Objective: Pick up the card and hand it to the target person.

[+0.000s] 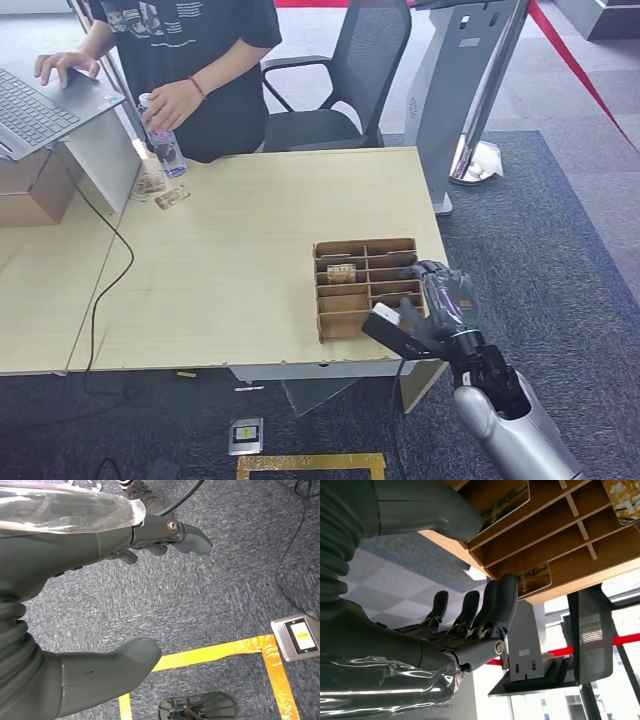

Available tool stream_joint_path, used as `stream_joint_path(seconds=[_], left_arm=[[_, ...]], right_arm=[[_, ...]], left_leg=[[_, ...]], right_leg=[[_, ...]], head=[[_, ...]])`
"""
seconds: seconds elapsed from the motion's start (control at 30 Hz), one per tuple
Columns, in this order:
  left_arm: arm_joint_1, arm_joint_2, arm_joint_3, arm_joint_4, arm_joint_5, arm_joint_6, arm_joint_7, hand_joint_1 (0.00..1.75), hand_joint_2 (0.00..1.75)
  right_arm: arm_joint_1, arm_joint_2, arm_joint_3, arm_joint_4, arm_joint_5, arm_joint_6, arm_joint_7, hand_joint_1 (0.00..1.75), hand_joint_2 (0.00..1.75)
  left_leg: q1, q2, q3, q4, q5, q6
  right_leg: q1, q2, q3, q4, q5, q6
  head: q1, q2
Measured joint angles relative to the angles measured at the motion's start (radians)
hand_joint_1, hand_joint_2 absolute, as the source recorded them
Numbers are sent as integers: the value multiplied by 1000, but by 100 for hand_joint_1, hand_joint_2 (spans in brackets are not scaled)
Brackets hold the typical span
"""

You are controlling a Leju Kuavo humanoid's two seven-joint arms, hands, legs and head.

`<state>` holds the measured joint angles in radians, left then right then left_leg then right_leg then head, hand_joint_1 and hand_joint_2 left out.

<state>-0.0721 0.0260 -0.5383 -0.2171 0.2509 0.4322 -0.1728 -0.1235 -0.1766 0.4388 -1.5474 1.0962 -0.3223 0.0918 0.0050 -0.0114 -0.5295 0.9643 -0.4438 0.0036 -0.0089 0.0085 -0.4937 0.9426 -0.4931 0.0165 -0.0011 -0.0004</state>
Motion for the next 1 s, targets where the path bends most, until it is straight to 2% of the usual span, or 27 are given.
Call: stream_joint_path(seconds=[0.5,1.0], left_arm=[[0,0,0,0,7,0,-2,0,175],[0,0,0,0,14,0,-6,0,175]], right_arm=[[-40,0,19,77,72,-7,39,72,175],[-58,0,35,115,138,2,75,83,175]], left_leg=[[0,0,0,0,0,0],[0,0,0,0,0,0]], right_leg=[[0,0,0,0,0,0],[0,0,0,0,0,0]], head=[[0,0],[0,0]])
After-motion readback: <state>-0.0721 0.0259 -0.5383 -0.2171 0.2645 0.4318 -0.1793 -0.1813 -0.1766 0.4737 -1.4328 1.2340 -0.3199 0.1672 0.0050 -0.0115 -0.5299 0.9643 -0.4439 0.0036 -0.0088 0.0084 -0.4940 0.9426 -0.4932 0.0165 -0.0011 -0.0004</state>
